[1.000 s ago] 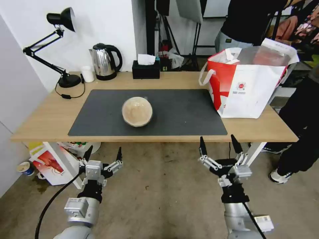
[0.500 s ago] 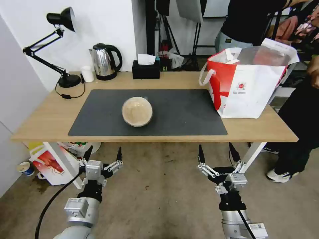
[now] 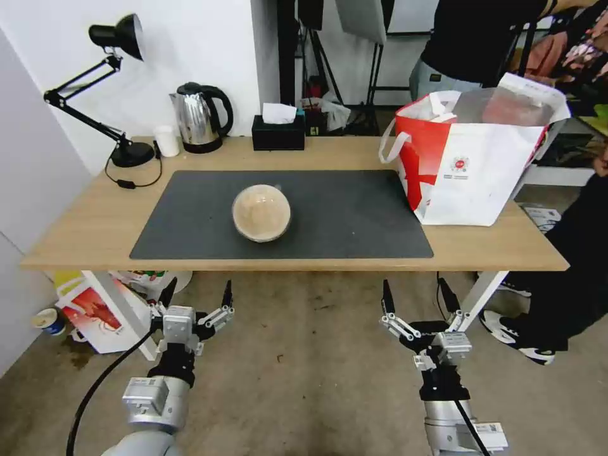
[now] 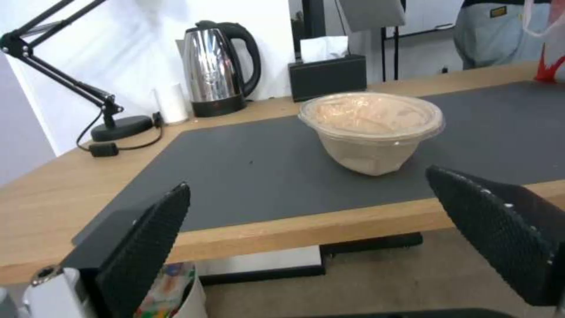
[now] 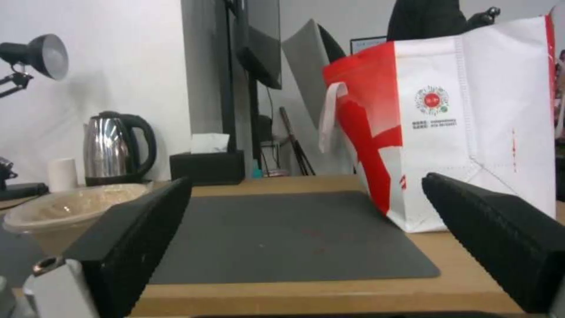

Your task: Pick up the trash from the table and place it into the takeout bag.

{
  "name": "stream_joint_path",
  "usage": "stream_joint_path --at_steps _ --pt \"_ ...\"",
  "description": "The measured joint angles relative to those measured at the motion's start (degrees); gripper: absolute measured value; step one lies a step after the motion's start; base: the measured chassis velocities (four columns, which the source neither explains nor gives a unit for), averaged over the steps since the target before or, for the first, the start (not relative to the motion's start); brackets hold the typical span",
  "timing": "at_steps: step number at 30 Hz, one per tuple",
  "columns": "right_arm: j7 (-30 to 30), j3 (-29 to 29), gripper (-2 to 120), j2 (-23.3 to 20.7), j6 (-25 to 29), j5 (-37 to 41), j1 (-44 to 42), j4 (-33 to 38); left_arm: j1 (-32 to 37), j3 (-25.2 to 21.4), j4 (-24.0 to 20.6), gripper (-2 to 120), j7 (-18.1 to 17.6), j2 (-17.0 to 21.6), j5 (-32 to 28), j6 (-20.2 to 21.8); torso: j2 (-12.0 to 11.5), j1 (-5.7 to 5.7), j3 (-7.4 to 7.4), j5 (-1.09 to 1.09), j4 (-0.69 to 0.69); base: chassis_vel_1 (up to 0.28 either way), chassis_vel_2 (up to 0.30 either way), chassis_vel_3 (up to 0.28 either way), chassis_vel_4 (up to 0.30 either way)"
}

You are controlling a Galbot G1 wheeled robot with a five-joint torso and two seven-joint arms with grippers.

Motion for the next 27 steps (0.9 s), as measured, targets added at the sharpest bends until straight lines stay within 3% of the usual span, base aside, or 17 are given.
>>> stream_joint_path --at_steps 27 --pt "-0.6 0.4 100 -0.8 0.2 -1.1 0.7 -1.1 0.0 0.0 0.0 100 0.0 0.0 0.0 0.0 0.0 0.00 0.00 0.00 0.00 0.000 0.000 0.000 0.000"
